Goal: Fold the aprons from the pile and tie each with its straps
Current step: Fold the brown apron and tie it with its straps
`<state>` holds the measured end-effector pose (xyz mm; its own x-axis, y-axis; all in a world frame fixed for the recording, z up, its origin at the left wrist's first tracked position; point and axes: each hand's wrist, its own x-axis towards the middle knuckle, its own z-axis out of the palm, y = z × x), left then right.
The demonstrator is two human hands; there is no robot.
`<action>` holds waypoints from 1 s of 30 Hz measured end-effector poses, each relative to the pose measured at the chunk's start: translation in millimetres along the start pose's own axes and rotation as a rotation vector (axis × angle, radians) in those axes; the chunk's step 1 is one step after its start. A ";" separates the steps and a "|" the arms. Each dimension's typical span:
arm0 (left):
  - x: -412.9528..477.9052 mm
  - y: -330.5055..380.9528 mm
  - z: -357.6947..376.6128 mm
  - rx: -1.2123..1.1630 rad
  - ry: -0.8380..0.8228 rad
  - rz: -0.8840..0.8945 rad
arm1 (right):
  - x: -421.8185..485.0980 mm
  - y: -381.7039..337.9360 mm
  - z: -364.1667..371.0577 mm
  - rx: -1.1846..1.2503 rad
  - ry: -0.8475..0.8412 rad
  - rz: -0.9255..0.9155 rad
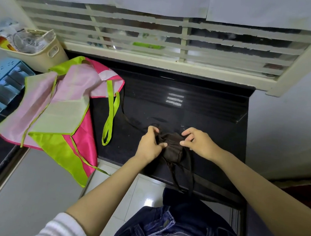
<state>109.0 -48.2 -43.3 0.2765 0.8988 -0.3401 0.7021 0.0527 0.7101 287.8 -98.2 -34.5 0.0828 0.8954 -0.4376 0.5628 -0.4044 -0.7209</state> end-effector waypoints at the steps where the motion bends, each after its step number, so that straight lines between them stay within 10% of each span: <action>1: 3.2 2.6 -0.9 -0.001 0.017 0.007 | 1.6 1.5 -5.1 -0.015 -0.022 0.010; 22: 23.2 1.1 -5.1 -0.180 0.274 -0.238 | -15.5 -22.5 -21.6 -0.228 0.022 -0.253; 30: 29.6 24.3 -11.5 -0.244 0.293 -0.071 | -25.6 1.3 15.7 -0.119 -0.110 -0.150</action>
<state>126.7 -15.3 -29.1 0.0087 0.9736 -0.2281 0.5261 0.1895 0.8291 273.6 -124.5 -32.7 -0.0952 0.9154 -0.3911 0.6555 -0.2380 -0.7167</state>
